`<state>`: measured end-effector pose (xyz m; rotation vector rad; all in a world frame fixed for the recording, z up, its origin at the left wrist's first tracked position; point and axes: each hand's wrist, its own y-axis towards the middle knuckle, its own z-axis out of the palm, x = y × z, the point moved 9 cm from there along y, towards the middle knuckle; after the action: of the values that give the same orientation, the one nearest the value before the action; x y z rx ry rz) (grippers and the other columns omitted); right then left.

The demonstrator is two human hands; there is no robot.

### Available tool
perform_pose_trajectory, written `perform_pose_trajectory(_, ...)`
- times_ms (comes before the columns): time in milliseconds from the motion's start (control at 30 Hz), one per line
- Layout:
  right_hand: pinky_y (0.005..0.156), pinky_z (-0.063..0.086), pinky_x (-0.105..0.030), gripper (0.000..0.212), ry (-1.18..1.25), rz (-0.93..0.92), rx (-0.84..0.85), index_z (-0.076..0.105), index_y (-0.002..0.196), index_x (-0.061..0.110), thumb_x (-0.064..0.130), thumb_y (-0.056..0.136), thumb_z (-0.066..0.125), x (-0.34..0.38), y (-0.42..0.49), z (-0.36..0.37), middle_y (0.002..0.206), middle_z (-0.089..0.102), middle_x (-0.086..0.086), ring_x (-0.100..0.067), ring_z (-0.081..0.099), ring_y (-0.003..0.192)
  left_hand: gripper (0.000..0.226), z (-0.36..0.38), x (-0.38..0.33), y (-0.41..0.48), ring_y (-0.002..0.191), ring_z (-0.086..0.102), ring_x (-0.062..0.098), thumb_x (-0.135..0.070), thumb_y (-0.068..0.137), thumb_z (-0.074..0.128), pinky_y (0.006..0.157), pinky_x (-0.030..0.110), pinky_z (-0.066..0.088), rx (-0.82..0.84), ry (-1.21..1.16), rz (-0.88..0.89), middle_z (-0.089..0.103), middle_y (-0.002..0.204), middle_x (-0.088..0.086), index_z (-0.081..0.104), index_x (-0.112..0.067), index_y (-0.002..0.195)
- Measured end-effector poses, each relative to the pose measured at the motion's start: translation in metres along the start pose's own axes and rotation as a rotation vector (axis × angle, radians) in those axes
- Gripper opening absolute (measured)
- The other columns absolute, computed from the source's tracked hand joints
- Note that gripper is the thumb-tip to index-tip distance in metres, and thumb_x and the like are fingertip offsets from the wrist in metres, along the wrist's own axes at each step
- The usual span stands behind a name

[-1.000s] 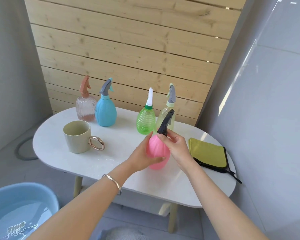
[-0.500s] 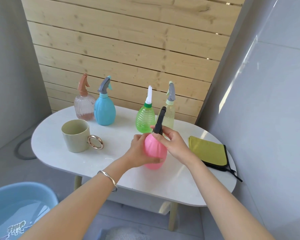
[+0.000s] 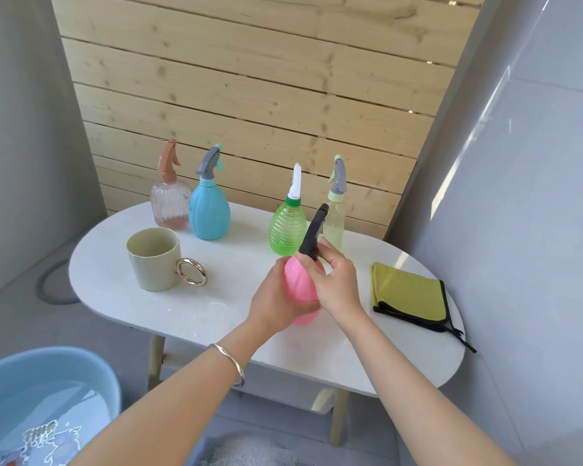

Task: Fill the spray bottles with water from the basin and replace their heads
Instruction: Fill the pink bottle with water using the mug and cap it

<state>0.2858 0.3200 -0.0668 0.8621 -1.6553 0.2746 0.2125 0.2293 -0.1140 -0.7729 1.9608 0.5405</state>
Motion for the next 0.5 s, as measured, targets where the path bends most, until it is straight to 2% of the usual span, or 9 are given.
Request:
perform_pose_trajectory(33, 0.112, 0.033, -0.034, 0.025, 0.018, 0.011, 0.001, 0.067, 0.104, 0.041, 0.043, 0.079, 0.07, 0.001, -0.001, 0.0, 0.133, 0.058, 0.004, -0.008, 0.044, 0.131, 0.09, -0.001, -0.001, -0.001, 0.107, 0.057, 0.018, -0.04, 0.059, 0.088, 0.087, 0.042, 0.051, 0.008, 0.015, -0.001, 0.058, 0.116, -0.01, 0.037, -0.028, 0.132)
perform_pose_trajectory(100, 0.111, 0.034, -0.036, 0.022, 0.023, 0.015, 0.017, 0.066, 0.103, 0.042, 0.039, 0.082, 0.07, 0.001, -0.002, 0.0, 0.129, 0.061, 0.004, -0.007, 0.047, 0.128, 0.09, -0.002, -0.003, -0.001, 0.105, 0.058, 0.017, -0.045, 0.058, 0.087, 0.086, 0.043, 0.052, 0.036, 0.059, -0.005, 0.058, 0.114, -0.011, 0.037, -0.029, 0.132)
perform_pose_trajectory(200, 0.107, 0.036, -0.025, 0.04, 0.0, 0.063, 0.13, 0.057, 0.127, 0.027, 0.038, 0.089, 0.062, 0.0, -0.005, 0.004, 0.131, 0.058, 0.011, 0.0, 0.048, 0.123, 0.089, -0.012, -0.002, 0.0, 0.102, 0.056, 0.017, -0.046, 0.06, 0.086, 0.083, 0.038, 0.051, 0.064, 0.116, -0.023, 0.056, 0.111, -0.01, 0.036, -0.027, 0.131)
perform_pose_trajectory(267, 0.101, 0.032, -0.017, 0.048, 0.005, 0.126, 0.196, 0.043, 0.139, 0.025, 0.03, 0.093, 0.057, -0.01, -0.011, 0.009, 0.141, 0.047, 0.013, 0.001, 0.043, 0.126, 0.088, -0.025, 0.003, 0.006, 0.099, 0.055, 0.019, -0.041, 0.063, 0.086, 0.077, 0.033, 0.048, 0.071, 0.131, -0.058, 0.054, 0.11, -0.007, 0.035, -0.022, 0.132)
perform_pose_trajectory(333, 0.097, 0.031, -0.015, 0.057, -0.041, 0.149, 0.264, 0.033, 0.144, 0.025, 0.017, 0.093, 0.056, -0.018, -0.018, 0.018, 0.146, 0.04, 0.012, -0.004, 0.042, 0.126, 0.088, -0.039, 0.011, 0.013, 0.1, 0.054, 0.02, -0.036, 0.065, 0.086, 0.079, 0.033, 0.048, 0.088, 0.135, -0.108, 0.053, 0.112, -0.003, 0.034, -0.016, 0.133)
perform_pose_trajectory(400, 0.091, 0.033, -0.008, 0.066, -0.078, 0.136, 0.342, 0.03, 0.143, 0.028, 0.01, 0.088, 0.061, -0.02, -0.026, 0.036, 0.139, 0.043, 0.018, -0.004, 0.047, 0.122, 0.087, -0.053, 0.018, 0.023, 0.102, 0.054, 0.022, -0.032, 0.066, 0.086, 0.08, 0.034, 0.049, 0.121, 0.181, -0.156, 0.052, 0.117, 0.001, 0.034, -0.012, 0.133)
perform_pose_trajectory(433, 0.087, 0.034, -0.004, 0.068, -0.083, 0.112, 0.368, 0.03, 0.139, 0.034, 0.008, 0.086, 0.064, -0.016, -0.027, 0.048, 0.13, 0.045, 0.025, 0.002, 0.049, 0.117, 0.085, -0.061, 0.021, 0.028, 0.103, 0.055, 0.022, -0.032, 0.068, 0.085, 0.08, 0.034, 0.05, 0.147, 0.223, -0.176, 0.053, 0.118, 0.003, 0.035, -0.01, 0.133)
perform_pose_trajectory(500, 0.081, 0.037, -0.003, 0.069, -0.108, 0.071, 0.343, 0.03, 0.128, 0.045, 0.01, 0.082, 0.069, -0.011, -0.024, 0.066, 0.118, 0.048, 0.029, 0.008, 0.05, 0.108, 0.087, -0.077, 0.023, 0.038, 0.113, 0.054, 0.024, -0.035, 0.074, 0.08, 0.089, 0.034, 0.049, 0.18, 0.28, -0.201, 0.052, 0.127, 0.006, 0.032, -0.007, 0.141)
